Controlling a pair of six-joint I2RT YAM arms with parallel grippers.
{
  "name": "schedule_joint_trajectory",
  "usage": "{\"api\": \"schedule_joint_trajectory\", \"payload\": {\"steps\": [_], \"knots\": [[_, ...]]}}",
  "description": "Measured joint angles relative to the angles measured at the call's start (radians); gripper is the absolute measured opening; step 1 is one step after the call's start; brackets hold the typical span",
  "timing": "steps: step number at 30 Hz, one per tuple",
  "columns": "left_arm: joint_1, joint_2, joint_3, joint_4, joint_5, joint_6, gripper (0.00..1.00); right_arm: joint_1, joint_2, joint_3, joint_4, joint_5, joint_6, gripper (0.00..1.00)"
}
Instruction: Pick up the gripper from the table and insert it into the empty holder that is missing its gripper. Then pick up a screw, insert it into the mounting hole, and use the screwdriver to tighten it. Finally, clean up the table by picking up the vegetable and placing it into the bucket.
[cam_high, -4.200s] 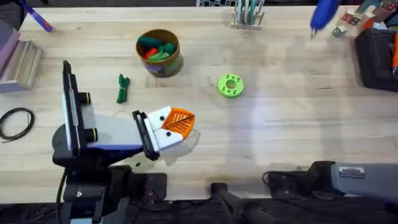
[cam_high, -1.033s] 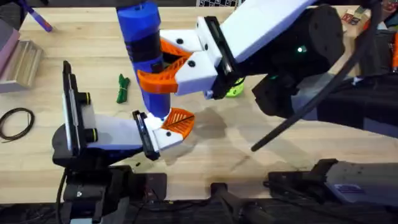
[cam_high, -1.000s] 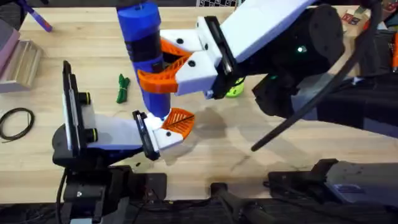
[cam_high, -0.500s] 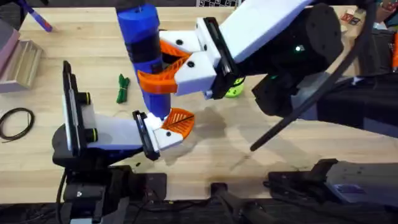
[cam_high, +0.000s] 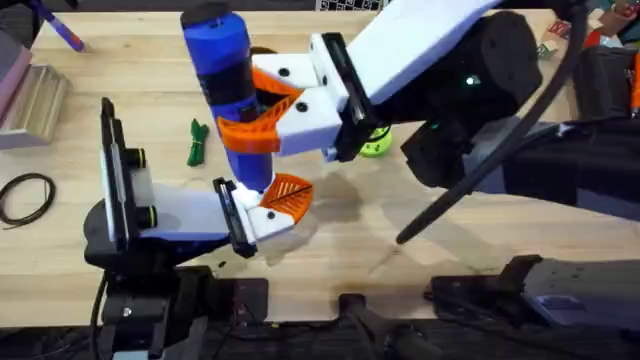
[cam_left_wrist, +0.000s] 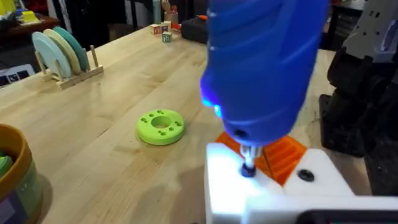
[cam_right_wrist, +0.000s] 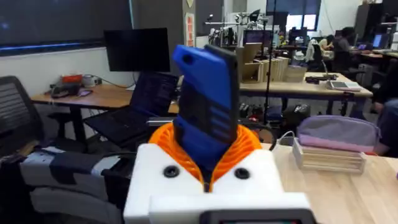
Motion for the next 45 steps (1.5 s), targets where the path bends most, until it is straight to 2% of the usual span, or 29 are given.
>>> {"api": "schedule_joint_trajectory", "payload": {"steps": [33,45], "knots": [[0.0,0.0,0.0,-0.001,0.0,-0.019,0.005,0.0,-0.01,0.011,-0.101,-0.014,-0.091,0.025],[0.0,0.0,0.0,0.0,0.004,-0.009,0.005,0.001,0.003,0.078,-0.133,-0.136,-0.099,0.025]]}}
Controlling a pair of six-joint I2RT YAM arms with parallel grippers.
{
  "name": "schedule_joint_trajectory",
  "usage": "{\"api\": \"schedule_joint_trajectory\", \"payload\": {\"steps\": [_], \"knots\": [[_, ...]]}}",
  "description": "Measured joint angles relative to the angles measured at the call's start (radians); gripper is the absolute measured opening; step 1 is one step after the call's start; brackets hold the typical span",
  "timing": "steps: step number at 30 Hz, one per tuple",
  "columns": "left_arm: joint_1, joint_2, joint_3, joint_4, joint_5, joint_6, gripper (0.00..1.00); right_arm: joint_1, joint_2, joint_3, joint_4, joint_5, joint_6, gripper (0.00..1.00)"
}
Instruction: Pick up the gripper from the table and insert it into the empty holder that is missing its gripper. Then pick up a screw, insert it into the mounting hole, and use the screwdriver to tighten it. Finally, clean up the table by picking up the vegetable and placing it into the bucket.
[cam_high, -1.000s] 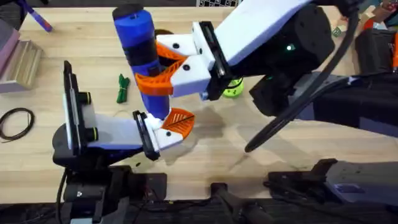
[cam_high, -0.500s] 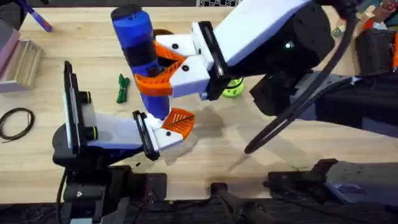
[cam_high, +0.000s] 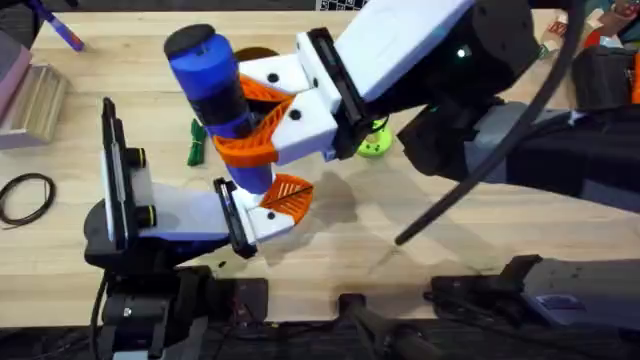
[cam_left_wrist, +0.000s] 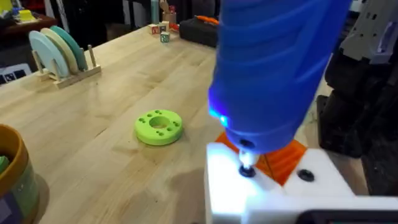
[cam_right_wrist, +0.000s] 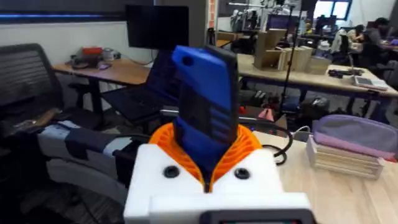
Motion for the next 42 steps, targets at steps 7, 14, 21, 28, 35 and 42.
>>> {"api": "schedule_joint_trajectory", "payload": {"steps": [7,14,21,28,35,42], "knots": [[0.0,0.0,0.001,-0.001,-0.003,0.006,0.005,-0.001,0.032,0.11,-0.023,-0.04,0.051,0.025],[0.0,0.0,0.001,-0.001,-0.003,0.006,0.005,-0.043,0.024,0.399,-0.223,-0.083,0.108,0.025],[0.0,0.0,0.001,-0.001,-0.003,0.007,0.005,-0.038,0.011,0.445,-0.281,-0.119,0.127,0.025],[0.0,0.0,0.001,-0.001,-0.003,0.007,0.005,-0.07,0.011,0.449,-0.482,-0.14,0.147,0.025],[0.0,0.0,0.001,-0.001,-0.003,0.007,0.005,-0.2,0.011,0.498,-1.053,-0.03,-0.005,0.025],[0.0,0.0,0.001,-0.001,-0.003,0.007,0.004,-0.292,0.011,0.672,-1.697,0.37,-0.392,0.025]]}}
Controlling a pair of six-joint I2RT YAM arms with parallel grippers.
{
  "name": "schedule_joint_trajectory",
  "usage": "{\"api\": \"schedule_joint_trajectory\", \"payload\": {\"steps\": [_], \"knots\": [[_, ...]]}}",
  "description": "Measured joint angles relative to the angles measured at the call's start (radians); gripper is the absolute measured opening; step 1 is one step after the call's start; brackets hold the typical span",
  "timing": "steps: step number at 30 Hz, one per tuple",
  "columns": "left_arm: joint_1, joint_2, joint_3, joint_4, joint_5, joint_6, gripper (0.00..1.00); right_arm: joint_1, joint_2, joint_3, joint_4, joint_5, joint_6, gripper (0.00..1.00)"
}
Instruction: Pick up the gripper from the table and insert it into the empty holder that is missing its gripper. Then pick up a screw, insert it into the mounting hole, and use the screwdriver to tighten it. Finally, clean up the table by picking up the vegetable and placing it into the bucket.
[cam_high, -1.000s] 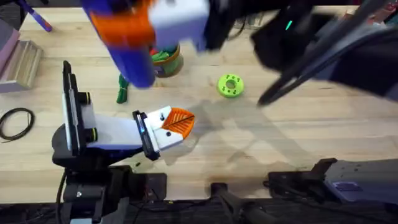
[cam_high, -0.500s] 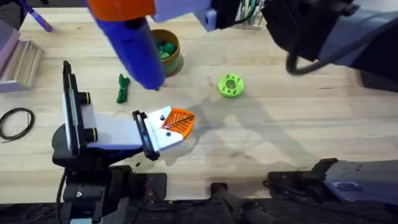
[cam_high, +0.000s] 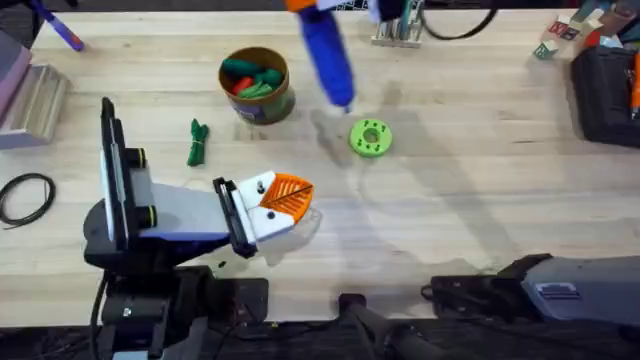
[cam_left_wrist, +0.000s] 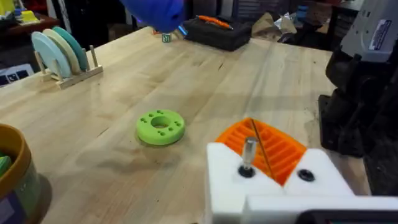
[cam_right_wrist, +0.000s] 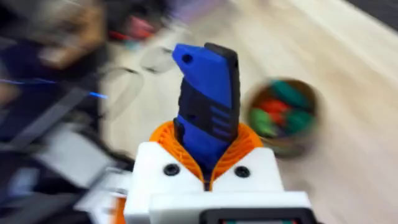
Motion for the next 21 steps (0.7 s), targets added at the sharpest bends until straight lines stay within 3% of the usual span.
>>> {"api": "schedule_joint_trajectory", "payload": {"steps": [4,12,17,21], "knots": [[0.0,0.0,0.0,0.0,0.0,0.0,0.005,-0.034,0.0,0.074,-0.211,0.261,-0.23,0.024],[0.0,0.0,0.0,0.0,0.0,0.0,0.005,-0.093,0.03,0.081,-0.535,0.679,-0.692,0.024],[0.0,0.0,0.0,0.0,0.0,0.0,0.005,-0.133,0.125,0.06,-0.526,0.809,-0.852,0.024],[0.0,0.0,0.0,0.0,0.0,0.0,0.004,-0.183,0.192,-0.033,-0.494,0.875,-0.943,0.024]]}}
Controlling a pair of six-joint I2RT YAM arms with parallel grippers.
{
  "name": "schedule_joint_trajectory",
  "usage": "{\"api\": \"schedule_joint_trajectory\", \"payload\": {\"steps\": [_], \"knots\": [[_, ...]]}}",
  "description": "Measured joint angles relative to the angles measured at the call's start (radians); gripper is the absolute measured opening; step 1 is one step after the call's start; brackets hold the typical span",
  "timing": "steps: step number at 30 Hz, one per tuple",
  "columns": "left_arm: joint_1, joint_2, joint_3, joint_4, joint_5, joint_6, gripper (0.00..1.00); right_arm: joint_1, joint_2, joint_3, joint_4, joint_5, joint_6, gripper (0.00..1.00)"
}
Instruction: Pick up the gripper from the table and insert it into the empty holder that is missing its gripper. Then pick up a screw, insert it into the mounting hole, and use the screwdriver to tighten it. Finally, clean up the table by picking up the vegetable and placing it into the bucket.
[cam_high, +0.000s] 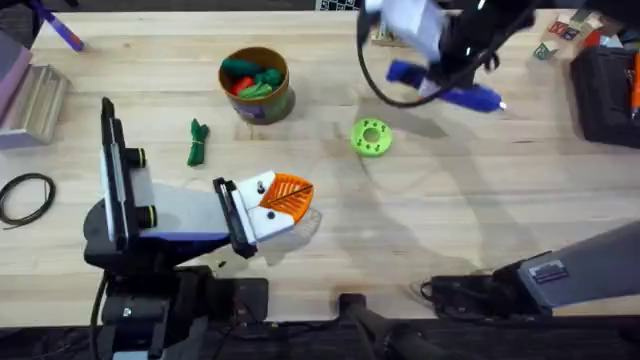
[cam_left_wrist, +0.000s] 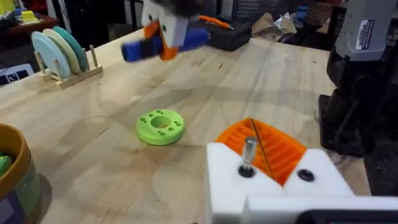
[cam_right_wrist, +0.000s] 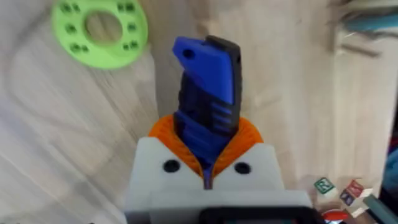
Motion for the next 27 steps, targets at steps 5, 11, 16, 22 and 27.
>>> {"api": "schedule_joint_trajectory", "payload": {"steps": [5,11,16,22,27], "knots": [[0.0,0.0,0.0,0.0,0.0,0.0,0.004,-0.084,0.049,-0.161,0.165,0.04,-0.05,0.025],[0.0,0.0,0.0,0.0,0.0,0.0,0.005,-0.168,0.053,-0.267,0.267,0.041,-0.1,0.024],[0.0,0.0,0.0,0.0,0.0,0.0,0.004,-0.181,0.053,-0.286,0.273,0.0,-0.118,0.177],[0.0,0.0,0.0,0.0,0.0,0.0,0.004,-0.181,0.052,-0.286,0.281,-0.006,-0.134,0.96],[0.0,0.0,0.0,0.0,0.0,0.0,0.004,-0.181,0.05,-0.286,0.282,-0.006,-0.133,0.986]]}}
